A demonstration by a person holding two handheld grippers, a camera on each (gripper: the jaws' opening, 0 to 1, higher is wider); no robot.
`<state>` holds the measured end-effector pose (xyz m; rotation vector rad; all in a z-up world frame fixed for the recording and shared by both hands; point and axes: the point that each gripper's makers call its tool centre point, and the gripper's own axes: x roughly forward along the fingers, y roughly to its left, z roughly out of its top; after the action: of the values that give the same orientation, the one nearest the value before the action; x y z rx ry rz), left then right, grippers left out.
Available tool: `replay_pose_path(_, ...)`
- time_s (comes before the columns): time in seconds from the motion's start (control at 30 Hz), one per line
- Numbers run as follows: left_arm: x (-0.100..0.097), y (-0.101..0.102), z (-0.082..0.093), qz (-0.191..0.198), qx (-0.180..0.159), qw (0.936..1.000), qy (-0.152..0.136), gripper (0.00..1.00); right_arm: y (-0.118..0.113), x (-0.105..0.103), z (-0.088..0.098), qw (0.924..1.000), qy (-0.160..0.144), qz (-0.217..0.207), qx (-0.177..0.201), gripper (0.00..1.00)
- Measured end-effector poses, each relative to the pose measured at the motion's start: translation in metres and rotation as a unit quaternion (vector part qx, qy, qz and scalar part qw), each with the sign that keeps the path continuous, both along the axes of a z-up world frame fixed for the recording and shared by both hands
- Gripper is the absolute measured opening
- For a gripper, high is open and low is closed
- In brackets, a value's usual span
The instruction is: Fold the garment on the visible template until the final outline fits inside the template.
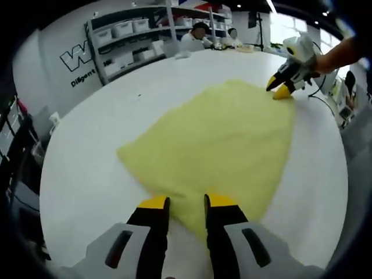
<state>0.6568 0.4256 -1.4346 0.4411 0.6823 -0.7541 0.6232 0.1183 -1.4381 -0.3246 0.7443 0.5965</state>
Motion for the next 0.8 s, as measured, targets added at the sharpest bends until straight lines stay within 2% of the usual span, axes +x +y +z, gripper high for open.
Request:
replay_pose_path(0.13, -0.004, -0.001, 0.004, -0.004, 0.010, 0.9999, -0.008, 0.20, -0.003, -0.002, 0.002, 1.0000, 0.000, -0.007, -0.003, 0.18)
replay_pose_path(0.23, -0.008, -0.014, 0.014, -0.022, -0.013, 0.9995, -0.020, 0.19, 0.000, -0.004, 0.009, 1.0000, -0.009, 0.001, 0.000, 0.16)
replay_pose_path(0.33, -0.014, -0.022, 0.011, -0.034, -0.021, 0.9992, -0.010, 0.20, 0.008, -0.009, 0.013, 0.9997, -0.012, 0.006, 0.018, 0.17)
replay_pose_path(0.43, -0.015, -0.013, -0.003, -0.005, -0.004, 0.9999, 0.015, 0.24, 0.011, -0.016, 0.007, 0.9997, 0.002, 0.006, 0.022, 0.19)
replay_pose_path(0.47, -0.013, -0.011, -0.004, 0.001, -0.006, 0.9999, 0.015, 0.25, 0.012, -0.019, 0.005, 0.9997, 0.006, 0.006, 0.024, 0.19)
replay_pose_path(0.5, -0.013, -0.009, -0.001, 0.025, -0.030, 0.9989, 0.025, 0.26, 0.011, -0.022, 0.003, 0.9996, 0.012, 0.003, 0.025, 0.20)
replay_pose_path(0.53, -0.013, -0.005, -0.001, 0.034, -0.028, 0.9986, 0.028, 0.27, 0.009, -0.023, 0.002, 0.9996, 0.015, 0.000, 0.023, 0.21)
replay_pose_path(0.63, -0.017, 0.000, 0.002, 0.022, -0.015, 0.9995, 0.018, 0.26, 0.001, -0.026, 0.002, 0.9994, 0.016, -0.016, 0.026, 0.22)
replay_pose_path(0.73, -0.023, -0.001, 0.009, 0.016, -0.018, 0.9997, 0.008, 0.24, -0.001, -0.027, 0.006, 0.9992, 0.010, -0.025, 0.031, 0.23)
replay_pose_path(0.8, -0.028, -0.009, 0.014, -0.001, -0.029, 0.9996, -0.003, 0.23, 0.003, -0.031, 0.010, 0.9988, 0.005, -0.024, 0.043, 0.22)
